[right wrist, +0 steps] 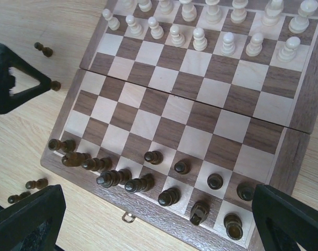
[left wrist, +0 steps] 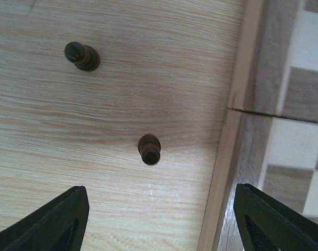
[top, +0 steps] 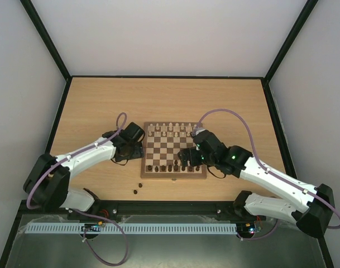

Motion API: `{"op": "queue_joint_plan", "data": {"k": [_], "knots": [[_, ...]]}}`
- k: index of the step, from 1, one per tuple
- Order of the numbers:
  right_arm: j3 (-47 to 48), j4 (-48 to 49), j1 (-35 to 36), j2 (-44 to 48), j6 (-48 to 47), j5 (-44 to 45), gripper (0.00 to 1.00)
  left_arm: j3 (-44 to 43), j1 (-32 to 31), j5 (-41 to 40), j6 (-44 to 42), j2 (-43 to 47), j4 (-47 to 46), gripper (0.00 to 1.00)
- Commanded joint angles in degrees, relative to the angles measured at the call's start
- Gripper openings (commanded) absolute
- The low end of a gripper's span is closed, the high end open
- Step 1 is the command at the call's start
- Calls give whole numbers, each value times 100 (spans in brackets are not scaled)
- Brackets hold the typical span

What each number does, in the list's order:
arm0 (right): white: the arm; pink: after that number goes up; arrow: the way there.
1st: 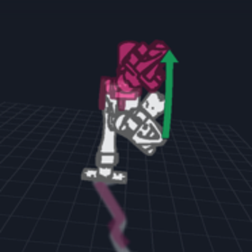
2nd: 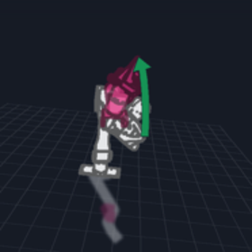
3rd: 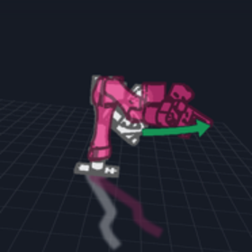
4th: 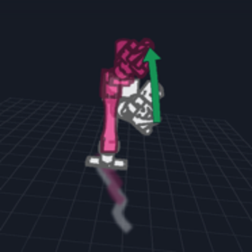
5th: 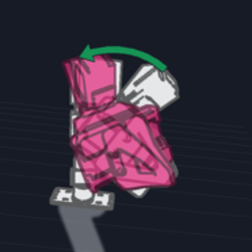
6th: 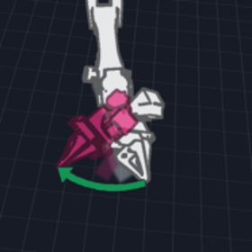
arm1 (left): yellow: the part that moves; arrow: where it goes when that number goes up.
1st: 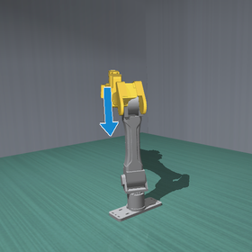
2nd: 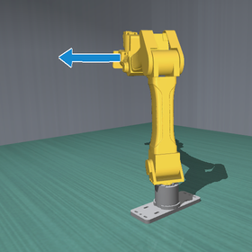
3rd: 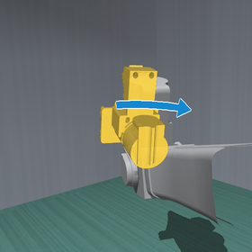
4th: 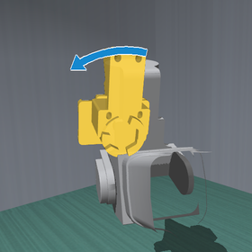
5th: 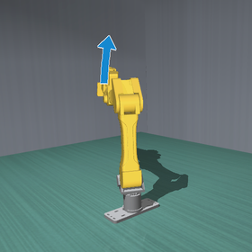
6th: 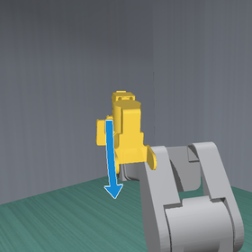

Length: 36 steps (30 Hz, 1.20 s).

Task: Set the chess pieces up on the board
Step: Pick up the chess piece at the center of the board.

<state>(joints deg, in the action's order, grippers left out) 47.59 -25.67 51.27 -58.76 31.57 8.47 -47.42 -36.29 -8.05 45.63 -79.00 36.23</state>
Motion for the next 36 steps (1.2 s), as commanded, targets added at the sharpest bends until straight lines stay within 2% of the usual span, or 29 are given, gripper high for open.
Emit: {"op": "queue_joint_plan", "data": {"k": [1,4,13,24,30,36], "knots": [[-100,26,-35,162,-138,-63,99,100,166,-21,-15,-277,-326,72],[-125,53,-37,155,-151,-116,99,50,258,10,-97,-461,-461,56],[-179,124,-34,120,-170,-161,99,-3,392,41,-246,-988,-780,36],[-207,150,-38,75,-186,-176,99,-75,401,18,-324,-1041,-704,4],[-176,110,-35,58,-178,-144,99,-259,81,-205,-238,-506,-43,2],[-144,63,-35,91,-178,-89,98,-696,-652,-321,8,-163,592,2]]}}
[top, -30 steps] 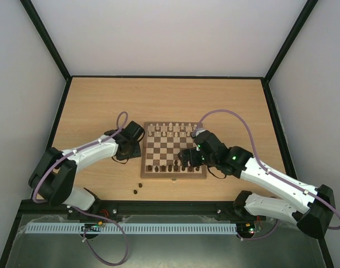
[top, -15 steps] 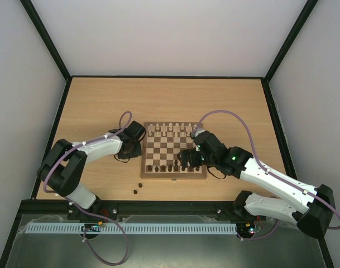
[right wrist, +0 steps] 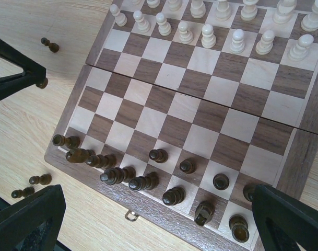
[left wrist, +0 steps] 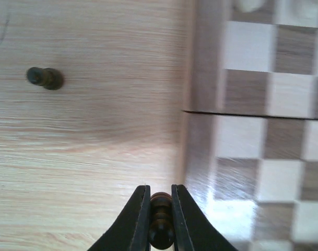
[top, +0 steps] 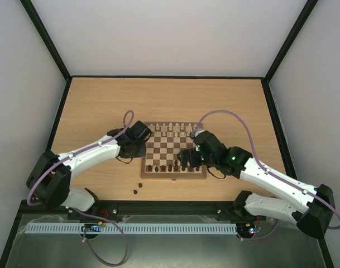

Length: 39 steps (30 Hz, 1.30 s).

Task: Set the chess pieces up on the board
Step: Pick up the chess piece at the center of the board, then place the chess piece on the chessboard.

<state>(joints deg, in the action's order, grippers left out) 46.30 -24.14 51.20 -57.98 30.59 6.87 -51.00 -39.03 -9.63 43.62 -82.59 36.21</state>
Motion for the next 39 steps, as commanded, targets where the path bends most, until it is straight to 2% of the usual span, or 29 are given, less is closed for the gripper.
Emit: {"op": "queue_joint_plan", "data": {"k": [1,9,22,39], "knots": [[-8,-98,-24,14,-79,84,99,-400,-499,-158,249,178,620,2],[-4,-134,-25,53,-62,155,99,-844,-1059,-249,358,-378,617,3],[-51,-126,-27,137,-57,98,99,-677,-1107,-93,358,-704,255,4],[-91,-72,-30,105,-71,-3,99,-578,-1232,-66,428,-964,261,5]]}}
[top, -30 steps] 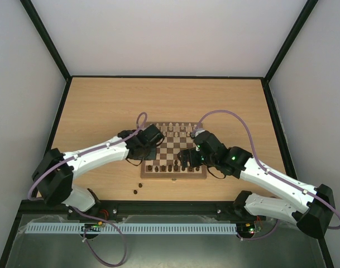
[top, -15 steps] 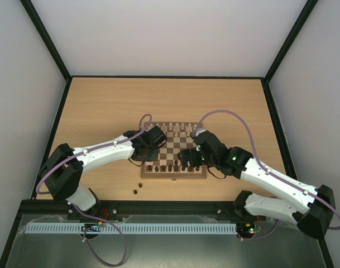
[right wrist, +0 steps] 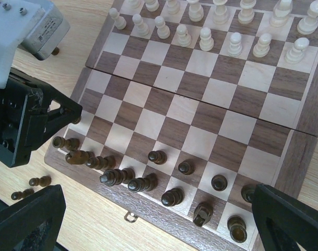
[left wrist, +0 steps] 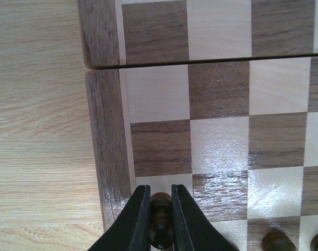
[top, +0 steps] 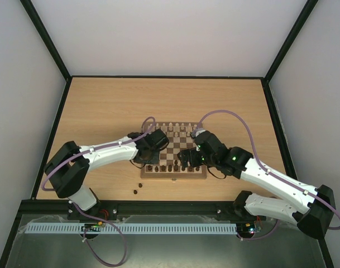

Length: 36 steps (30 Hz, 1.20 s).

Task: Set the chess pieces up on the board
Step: Place the chess piece on the chessboard.

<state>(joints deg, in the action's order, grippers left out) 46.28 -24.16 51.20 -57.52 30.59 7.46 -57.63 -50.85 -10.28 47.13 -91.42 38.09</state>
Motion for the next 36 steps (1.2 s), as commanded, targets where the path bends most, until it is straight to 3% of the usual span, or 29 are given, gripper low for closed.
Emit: {"op": "queue_joint_plan", "data": {"k": [1,10,19,28,31,36], "knots": [[-93,-79,-23,48,-71,-57,99,97,-59,4,84,-93,70,5],[-102,-54,-26,-5,-80,-98,99,78,-118,53,94,-218,35,7],[-122,-27,-28,-40,-88,-167,99,-78,-124,-62,129,-218,146,26],[-111,-27,-26,-14,-108,-224,99,-569,-105,-248,99,112,559,30],[-113,-20,-26,-6,-106,-235,99,-715,37,-482,54,291,791,38],[-111,-10,-30,28,-118,-271,99,-611,878,-581,-125,690,703,54]]}}
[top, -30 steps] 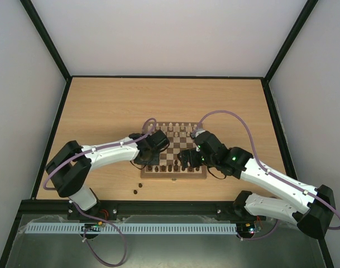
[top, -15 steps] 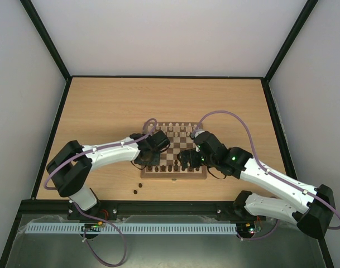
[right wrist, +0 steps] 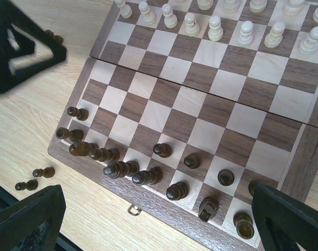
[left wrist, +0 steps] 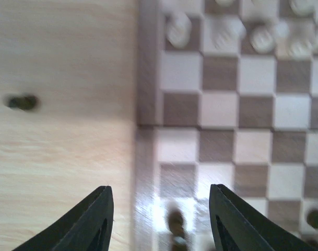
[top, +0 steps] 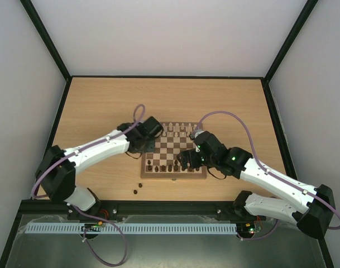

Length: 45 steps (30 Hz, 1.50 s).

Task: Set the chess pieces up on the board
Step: Place the chess piece on the chessboard, then pick up the chess piece at the center of the board.

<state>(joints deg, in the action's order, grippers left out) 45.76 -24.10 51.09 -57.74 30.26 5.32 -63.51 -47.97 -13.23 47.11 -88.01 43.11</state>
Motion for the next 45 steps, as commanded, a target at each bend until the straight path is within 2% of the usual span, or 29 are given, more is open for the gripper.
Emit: {"op": "queue_joint_plan", "data": {"k": [1,4,9,13,20,39,45], "knots": [[-59,-15,-19,58,-82,-51,99,30,759,-316,-139,430,98,61],[-58,-15,-20,87,-82,-56,99,235,1345,-163,-240,532,-281,70],[-67,0,-20,164,-91,-79,99,337,2027,83,-427,173,-599,72],[-82,2,-17,225,-91,-112,99,487,2286,158,-480,-31,-795,72],[-111,42,-15,237,-106,-217,99,900,2372,125,-449,-129,-989,71],[-146,97,-16,225,-125,-340,98,1147,2576,319,-609,-641,-1494,42],[-155,109,-18,214,-130,-352,99,1139,2617,304,-671,-588,-1488,36]]}}
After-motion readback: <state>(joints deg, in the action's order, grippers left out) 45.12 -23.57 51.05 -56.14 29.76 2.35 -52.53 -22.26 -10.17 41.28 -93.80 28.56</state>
